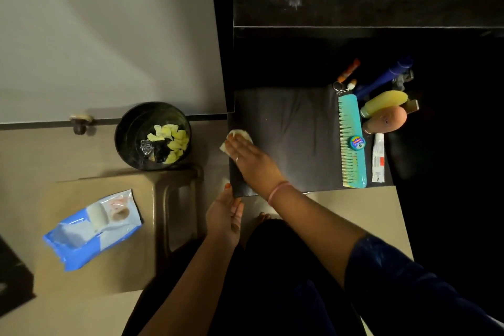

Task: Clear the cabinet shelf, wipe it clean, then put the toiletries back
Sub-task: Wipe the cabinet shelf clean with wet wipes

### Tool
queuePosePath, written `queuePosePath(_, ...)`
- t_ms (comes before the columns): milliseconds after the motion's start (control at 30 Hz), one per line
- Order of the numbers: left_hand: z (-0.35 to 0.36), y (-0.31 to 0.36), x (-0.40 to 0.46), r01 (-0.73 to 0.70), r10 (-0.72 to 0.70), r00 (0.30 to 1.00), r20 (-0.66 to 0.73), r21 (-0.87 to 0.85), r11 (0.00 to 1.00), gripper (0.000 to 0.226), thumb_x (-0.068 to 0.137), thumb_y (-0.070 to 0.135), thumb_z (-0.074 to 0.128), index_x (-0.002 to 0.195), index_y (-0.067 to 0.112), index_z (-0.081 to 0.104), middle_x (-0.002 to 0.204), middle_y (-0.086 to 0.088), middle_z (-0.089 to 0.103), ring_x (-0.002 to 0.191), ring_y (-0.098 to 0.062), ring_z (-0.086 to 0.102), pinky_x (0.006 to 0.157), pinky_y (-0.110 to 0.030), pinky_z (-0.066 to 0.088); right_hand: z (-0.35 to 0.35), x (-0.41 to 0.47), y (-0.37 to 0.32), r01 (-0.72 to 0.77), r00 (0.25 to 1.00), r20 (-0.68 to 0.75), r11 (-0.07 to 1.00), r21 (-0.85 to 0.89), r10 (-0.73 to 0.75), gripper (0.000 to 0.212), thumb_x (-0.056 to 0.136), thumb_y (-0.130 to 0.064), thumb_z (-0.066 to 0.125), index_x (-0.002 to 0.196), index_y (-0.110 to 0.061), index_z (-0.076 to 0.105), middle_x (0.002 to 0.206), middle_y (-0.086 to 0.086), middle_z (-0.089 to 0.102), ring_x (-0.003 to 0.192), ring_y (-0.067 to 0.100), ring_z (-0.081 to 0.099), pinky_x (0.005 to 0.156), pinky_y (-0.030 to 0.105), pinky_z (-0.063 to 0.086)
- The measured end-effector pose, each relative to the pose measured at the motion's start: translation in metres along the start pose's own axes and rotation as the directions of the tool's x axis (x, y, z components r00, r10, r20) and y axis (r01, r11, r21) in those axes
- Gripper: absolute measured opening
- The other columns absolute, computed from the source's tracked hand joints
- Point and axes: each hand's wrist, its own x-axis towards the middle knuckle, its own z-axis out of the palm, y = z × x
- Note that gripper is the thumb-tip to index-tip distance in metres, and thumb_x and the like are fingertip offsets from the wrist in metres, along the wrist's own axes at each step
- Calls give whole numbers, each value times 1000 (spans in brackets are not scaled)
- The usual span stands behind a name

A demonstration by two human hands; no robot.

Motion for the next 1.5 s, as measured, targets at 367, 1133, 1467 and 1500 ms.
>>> queuePosePath(367, -4, 7, -8, 58, -57, 998, 21, -32, 998, 33, 92, 16, 56, 123, 5, 58, 67, 0, 71, 66, -9, 66, 79, -24, 50, -54, 18, 30, -303, 902, -162, 855, 421, 400, 38, 86, -6, 40, 112, -8, 67, 119, 12, 65, 113, 26, 60, 99, 28, 42)
queuePosePath(1133, 1, 11, -18, 76, -76, 997, 16, 9, 997, 32, 96, 11, 50, 125, 0, 54, 130, -17, 57, 122, -23, 55, 106, -32, 39, -72, 8, 79, -506, 695, -162, 637, 581, 700, 49, 74, 16, 45, 111, -7, 68, 114, 14, 68, 109, 25, 62, 101, 22, 38)
queuePosePath(1467, -1, 11, -15, 75, -76, 997, 26, 28, 997, 22, 97, 10, 45, 81, 4, 58, 70, -5, 64, 63, -12, 61, 68, -20, 48, 2, -56, -37, -321, 916, -87, 846, 426, 391, 40, 86, -7, 43, 118, -18, 64, 124, 9, 63, 116, 25, 60, 100, 36, 47)
queuePosePath(1500, -1, 12, -14, 73, -74, 997, 11, 25, 997, 21, 96, 9, 47, 78, 5, 58, 58, -3, 65, 53, -9, 62, 63, -19, 51, 4, -74, -50, -247, 943, -124, 897, 367, 310, 46, 78, 1, 46, 116, -13, 66, 124, 10, 63, 115, 25, 60, 100, 35, 43)
